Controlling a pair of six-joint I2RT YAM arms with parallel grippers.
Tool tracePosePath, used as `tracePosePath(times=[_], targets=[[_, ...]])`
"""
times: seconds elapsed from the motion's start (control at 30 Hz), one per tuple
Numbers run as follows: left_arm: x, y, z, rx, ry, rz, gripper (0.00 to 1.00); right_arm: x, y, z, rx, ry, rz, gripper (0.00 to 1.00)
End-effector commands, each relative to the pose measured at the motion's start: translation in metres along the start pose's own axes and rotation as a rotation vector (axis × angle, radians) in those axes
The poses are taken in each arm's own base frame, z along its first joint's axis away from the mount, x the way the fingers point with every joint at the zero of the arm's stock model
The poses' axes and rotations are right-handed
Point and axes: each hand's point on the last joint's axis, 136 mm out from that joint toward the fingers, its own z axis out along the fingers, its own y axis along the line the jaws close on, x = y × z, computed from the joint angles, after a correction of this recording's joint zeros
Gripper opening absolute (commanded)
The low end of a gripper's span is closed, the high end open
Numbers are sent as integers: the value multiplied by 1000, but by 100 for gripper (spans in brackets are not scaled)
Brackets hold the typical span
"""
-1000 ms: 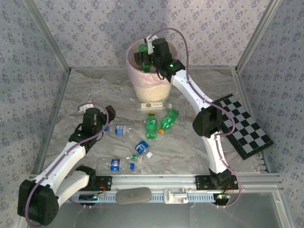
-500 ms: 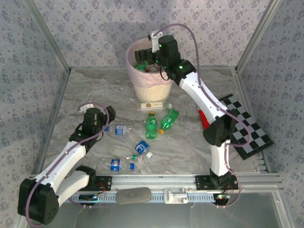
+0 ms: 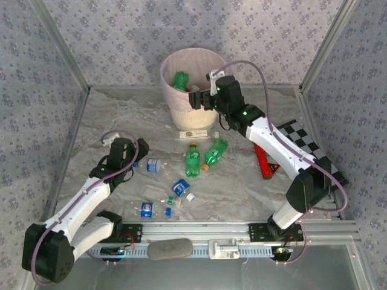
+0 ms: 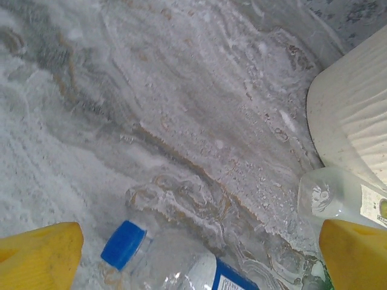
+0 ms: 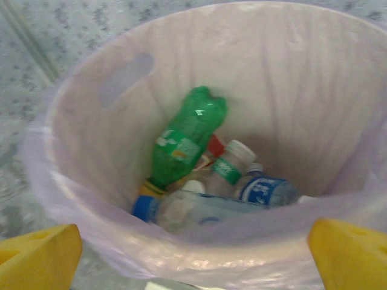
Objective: Put the plastic bottles in the bin
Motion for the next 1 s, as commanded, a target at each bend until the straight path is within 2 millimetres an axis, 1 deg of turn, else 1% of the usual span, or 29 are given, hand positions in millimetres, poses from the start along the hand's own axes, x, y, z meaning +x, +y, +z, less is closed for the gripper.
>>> tracePosePath(times=[0.0,0.1,0.2,0.27,0.33,0.4,0.43,0.57,0.67,0.77,0.97], targets=[[5,2,-8,-47,29,-85,100,16,-20,-9,61,-13,90,99],[15,3,-12,-74,49,-137,100,43,-33,-10,96,32,143,99],[26,9,-14,-124,78,-194,100,61,-41,-9,119,71,166,99],[33,11,-14,-148,97,-219,100,70,-45,-10,135,93,162,99],[38,5,-12,-147,116,-211,100,76,-49,-11,151,103,161,99],[42,1,-9,-155,127,-214,100,74,-51,-14,157,92,158,99],[44,0,-8,-162,133,-221,100,89,-55,-13,168,114,155,99],[52,-3,2,-188,153,-250,100,98,-55,-16,157,111,170,99],[54,-5,10,-217,162,-250,100,105,-50,-16,109,111,179,99],[60,-8,18,-243,183,-243,100,111,-49,-18,90,116,182,99],[75,-18,40,-248,236,-249,100,115,-49,-22,80,122,165,99]])
